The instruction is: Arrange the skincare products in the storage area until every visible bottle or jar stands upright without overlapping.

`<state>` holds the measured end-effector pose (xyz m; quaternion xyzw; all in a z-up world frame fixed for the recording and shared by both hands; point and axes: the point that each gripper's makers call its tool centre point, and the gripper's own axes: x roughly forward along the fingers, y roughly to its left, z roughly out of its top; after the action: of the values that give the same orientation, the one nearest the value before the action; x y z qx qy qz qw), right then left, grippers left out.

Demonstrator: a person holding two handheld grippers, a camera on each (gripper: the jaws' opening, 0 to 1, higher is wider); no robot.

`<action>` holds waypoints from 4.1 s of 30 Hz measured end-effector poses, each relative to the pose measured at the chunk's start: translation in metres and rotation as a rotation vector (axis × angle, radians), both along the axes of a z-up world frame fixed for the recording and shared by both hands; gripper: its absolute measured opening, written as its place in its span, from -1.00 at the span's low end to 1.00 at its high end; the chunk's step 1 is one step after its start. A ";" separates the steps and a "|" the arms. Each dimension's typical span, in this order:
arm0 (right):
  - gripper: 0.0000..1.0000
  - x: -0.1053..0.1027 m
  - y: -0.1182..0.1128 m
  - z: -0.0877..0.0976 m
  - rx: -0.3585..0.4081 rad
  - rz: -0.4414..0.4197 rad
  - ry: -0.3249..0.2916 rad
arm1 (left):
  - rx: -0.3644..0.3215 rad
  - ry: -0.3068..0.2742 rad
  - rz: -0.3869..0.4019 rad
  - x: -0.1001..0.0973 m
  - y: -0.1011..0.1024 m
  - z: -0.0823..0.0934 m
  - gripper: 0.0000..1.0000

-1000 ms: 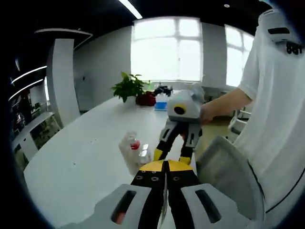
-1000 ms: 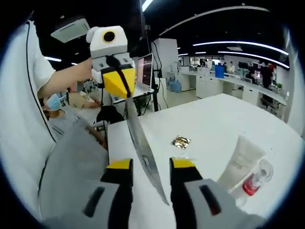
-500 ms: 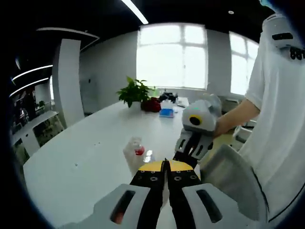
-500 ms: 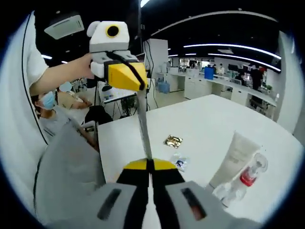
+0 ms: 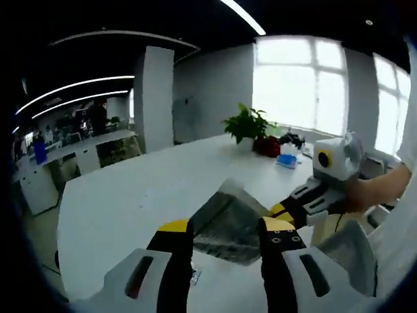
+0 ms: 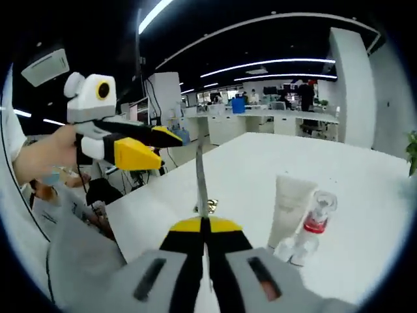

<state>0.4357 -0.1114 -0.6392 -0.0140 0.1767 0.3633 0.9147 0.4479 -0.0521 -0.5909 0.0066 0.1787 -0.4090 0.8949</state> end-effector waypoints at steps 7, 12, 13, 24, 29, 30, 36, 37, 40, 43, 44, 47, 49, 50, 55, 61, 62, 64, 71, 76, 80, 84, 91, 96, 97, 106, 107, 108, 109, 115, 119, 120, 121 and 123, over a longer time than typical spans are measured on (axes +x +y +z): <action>-0.98 0.001 0.009 0.009 -0.072 -0.021 -0.065 | -0.122 0.224 0.126 -0.018 -0.009 -0.020 -0.18; -0.98 0.001 0.018 0.017 -0.178 -0.055 -0.157 | -0.247 0.302 0.299 -0.011 -0.009 -0.016 -0.12; -0.98 0.001 0.019 0.016 -0.201 -0.059 -0.167 | -0.278 0.314 0.345 -0.007 -0.006 -0.012 -0.12; -0.98 0.007 0.031 0.026 -0.277 -0.107 -0.262 | -0.309 0.288 0.461 0.006 -0.022 0.008 0.00; -0.98 0.005 0.030 0.032 -0.321 -0.104 -0.313 | -0.321 0.303 0.510 0.015 -0.021 0.008 0.02; -0.98 0.005 0.030 0.032 -0.324 -0.105 -0.316 | -0.328 0.308 0.515 0.016 -0.020 0.007 0.00; -0.98 0.005 0.028 0.034 -0.323 -0.108 -0.329 | -0.362 0.311 0.556 0.020 -0.013 -0.001 -0.42; -0.98 0.004 0.028 0.033 -0.322 -0.103 -0.326 | -0.374 0.316 0.551 0.020 -0.013 -0.003 -0.44; -0.98 0.003 0.029 0.030 -0.315 -0.096 -0.316 | -0.411 0.332 0.553 0.019 -0.014 -0.005 -0.55; -0.98 0.002 0.029 0.029 -0.323 -0.097 -0.319 | -0.419 0.331 0.540 0.018 -0.015 -0.004 -0.69; -0.98 0.003 0.027 0.030 -0.326 -0.105 -0.323 | -0.427 0.329 0.535 0.017 -0.015 -0.003 -0.81; -0.98 0.005 0.026 0.032 -0.341 -0.113 -0.347 | -0.460 0.324 0.529 0.018 -0.017 0.000 -0.94; -0.98 0.005 0.026 0.033 -0.349 -0.115 -0.355 | -0.479 0.325 0.522 0.018 -0.018 0.002 -1.00; -0.98 0.005 0.026 0.034 -0.353 -0.118 -0.361 | -0.485 0.326 0.520 0.018 -0.018 0.003 -1.00; -0.81 0.002 0.033 0.033 -0.320 -0.086 -0.355 | -0.489 0.319 0.499 0.018 -0.015 0.004 -1.00; -0.70 -0.009 0.042 0.037 -0.206 -0.030 -0.320 | -0.472 0.318 0.423 0.017 -0.012 0.006 -1.00; -0.67 -0.011 0.044 0.037 -0.176 -0.022 -0.307 | -0.461 0.323 0.418 0.017 -0.011 0.004 -1.00; -0.60 -0.015 0.045 0.038 -0.111 -0.001 -0.281 | -0.443 0.323 0.373 0.015 -0.013 0.003 -1.00; -0.22 -0.016 0.024 0.040 0.032 -0.018 -0.201 | -0.450 0.322 0.288 0.012 -0.009 0.009 -1.00; -0.07 -0.013 0.008 0.042 0.149 -0.008 -0.146 | -0.417 0.295 0.135 0.001 -0.018 0.017 -1.00; 0.03 -0.010 -0.004 0.042 0.188 0.001 -0.121 | -0.417 0.290 0.043 -0.007 -0.024 0.025 -1.00; 0.10 -0.009 -0.014 0.041 0.227 0.005 -0.091 | -0.432 0.284 -0.081 -0.019 -0.033 0.038 -1.00; 0.07 -0.020 -0.020 0.062 0.572 0.061 0.012 | -0.429 0.295 -0.237 -0.036 -0.044 0.053 -1.00; -0.09 -0.036 -0.018 0.071 0.789 0.165 0.121 | -0.490 0.350 -0.316 -0.047 -0.047 0.064 -1.00; -0.15 -0.040 -0.017 0.073 0.823 0.191 0.138 | -0.503 0.357 -0.332 -0.049 -0.048 0.066 -1.00; -0.75 -0.049 -0.013 0.087 0.950 0.238 0.159 | -0.612 0.403 -0.335 -0.048 -0.041 0.077 -1.00; -0.82 -0.051 -0.013 0.090 0.989 0.253 0.185 | -0.637 0.410 -0.308 -0.044 -0.039 0.077 -1.00; -0.95 -0.054 -0.013 0.095 1.016 0.273 0.189 | -0.653 0.408 -0.294 -0.041 -0.037 0.078 -1.00; -0.96 -0.055 -0.012 0.097 1.028 0.282 0.196 | -0.656 0.408 -0.291 -0.040 -0.036 0.077 -1.00; -0.98 -0.059 -0.008 0.108 1.077 0.299 0.194 | -0.825 0.406 -0.299 -0.040 -0.032 0.091 -1.00; -0.98 -0.060 -0.006 0.112 1.093 0.294 0.195 | -0.851 0.409 -0.291 -0.042 -0.027 0.085 -0.94; -0.98 -0.060 -0.006 0.113 1.096 0.290 0.193 | -0.853 0.410 -0.290 -0.043 -0.027 0.084 -0.92; -0.98 -0.059 -0.007 0.113 1.102 0.285 0.194 | -0.849 0.407 -0.292 -0.046 -0.027 0.083 -0.91; -0.98 -0.059 -0.008 0.114 1.119 0.274 0.199 | -0.832 0.410 -0.297 -0.050 -0.028 0.079 -0.89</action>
<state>0.3770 -0.1189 -0.5248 0.4827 0.0395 0.5160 0.7065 0.3977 -0.0801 -0.5118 -0.4069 0.1697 -0.5620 0.6998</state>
